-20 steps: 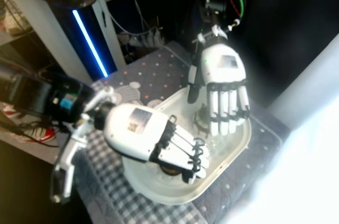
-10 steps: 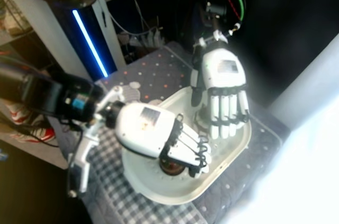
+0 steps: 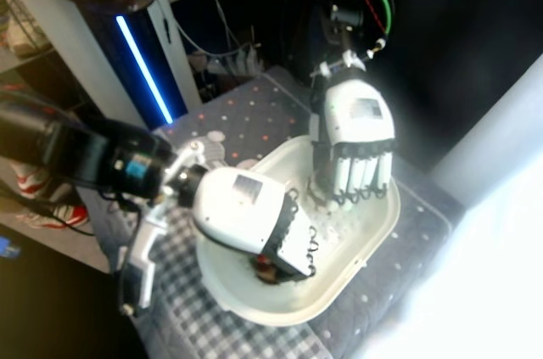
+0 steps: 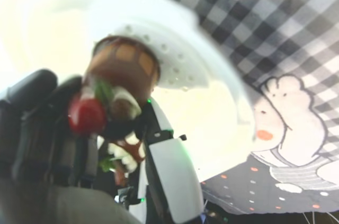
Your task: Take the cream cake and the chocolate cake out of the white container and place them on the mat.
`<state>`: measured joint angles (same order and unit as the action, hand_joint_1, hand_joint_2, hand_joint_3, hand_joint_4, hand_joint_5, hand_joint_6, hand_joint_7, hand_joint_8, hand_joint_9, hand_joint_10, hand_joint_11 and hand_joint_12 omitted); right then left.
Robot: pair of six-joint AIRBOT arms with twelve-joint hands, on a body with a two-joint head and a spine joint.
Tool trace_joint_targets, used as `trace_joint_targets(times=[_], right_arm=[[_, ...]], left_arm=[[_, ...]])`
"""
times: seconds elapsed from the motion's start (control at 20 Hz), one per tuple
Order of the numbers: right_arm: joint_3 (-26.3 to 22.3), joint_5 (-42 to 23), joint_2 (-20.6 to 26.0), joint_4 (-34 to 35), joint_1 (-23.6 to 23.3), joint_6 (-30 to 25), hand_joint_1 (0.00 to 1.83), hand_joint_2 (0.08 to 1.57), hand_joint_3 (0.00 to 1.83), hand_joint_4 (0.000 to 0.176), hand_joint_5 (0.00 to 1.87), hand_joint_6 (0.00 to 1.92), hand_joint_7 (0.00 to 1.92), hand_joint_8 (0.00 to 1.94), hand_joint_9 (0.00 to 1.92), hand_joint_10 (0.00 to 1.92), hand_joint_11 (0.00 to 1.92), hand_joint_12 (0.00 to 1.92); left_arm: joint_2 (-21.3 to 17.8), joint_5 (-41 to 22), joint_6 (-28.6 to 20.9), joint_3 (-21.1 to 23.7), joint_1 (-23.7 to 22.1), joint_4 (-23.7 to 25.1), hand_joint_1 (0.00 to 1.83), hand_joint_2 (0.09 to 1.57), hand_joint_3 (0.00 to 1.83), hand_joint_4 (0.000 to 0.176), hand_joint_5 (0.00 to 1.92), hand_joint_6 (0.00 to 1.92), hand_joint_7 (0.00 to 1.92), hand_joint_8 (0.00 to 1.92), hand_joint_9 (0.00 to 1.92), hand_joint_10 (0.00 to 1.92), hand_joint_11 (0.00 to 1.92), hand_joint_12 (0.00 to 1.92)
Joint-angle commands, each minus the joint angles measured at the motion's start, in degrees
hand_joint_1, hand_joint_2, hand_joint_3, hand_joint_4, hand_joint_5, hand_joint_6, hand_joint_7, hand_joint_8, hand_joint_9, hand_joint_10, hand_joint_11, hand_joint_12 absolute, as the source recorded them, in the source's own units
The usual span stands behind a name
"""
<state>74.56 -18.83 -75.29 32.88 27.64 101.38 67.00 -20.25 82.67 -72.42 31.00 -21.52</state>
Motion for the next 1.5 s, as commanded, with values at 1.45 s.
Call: trace_joint_targets(times=[1.45], right_arm=[[-37.39, -44.91, 23.91, -16.85, 17.21, 0.22, 1.28, 1.06, 0.0, 0.0, 1.14, 0.6, 1.08, 1.01, 0.6, 1.22, 0.32, 1.71]], left_arm=[[-22.01, -40.09, -2.16, 30.56, 14.7, 10.33, 1.34, 1.21, 0.0, 0.0, 0.64, 1.32, 0.76, 1.22, 0.88, 1.38, 0.8, 1.3]])
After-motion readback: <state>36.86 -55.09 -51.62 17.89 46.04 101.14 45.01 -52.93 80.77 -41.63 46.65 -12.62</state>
